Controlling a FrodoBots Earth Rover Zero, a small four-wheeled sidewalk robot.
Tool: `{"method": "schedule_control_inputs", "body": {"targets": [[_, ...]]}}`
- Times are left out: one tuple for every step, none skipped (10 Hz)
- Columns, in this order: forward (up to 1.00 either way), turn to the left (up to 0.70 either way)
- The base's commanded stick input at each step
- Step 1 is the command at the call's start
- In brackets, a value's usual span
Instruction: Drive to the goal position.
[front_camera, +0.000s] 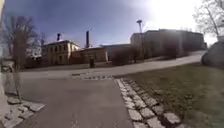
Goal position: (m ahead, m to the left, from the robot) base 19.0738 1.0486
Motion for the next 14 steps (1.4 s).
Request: {"method": "schedule_control_inputs", "body": {"targets": [[0.85, 0.0], [0.85, 0.0], [0.85, 0.0], [0.85, 0.0], [0.85, 0.0], [0.85, 0.0], [0.85, 0.0], [0.85, 0.0], [0.85, 0.0], [0.85, 0.0], [0.85, 0.0], [0.85, 0.0], [0.85, 0.0], [0.85, 0.0]]}}
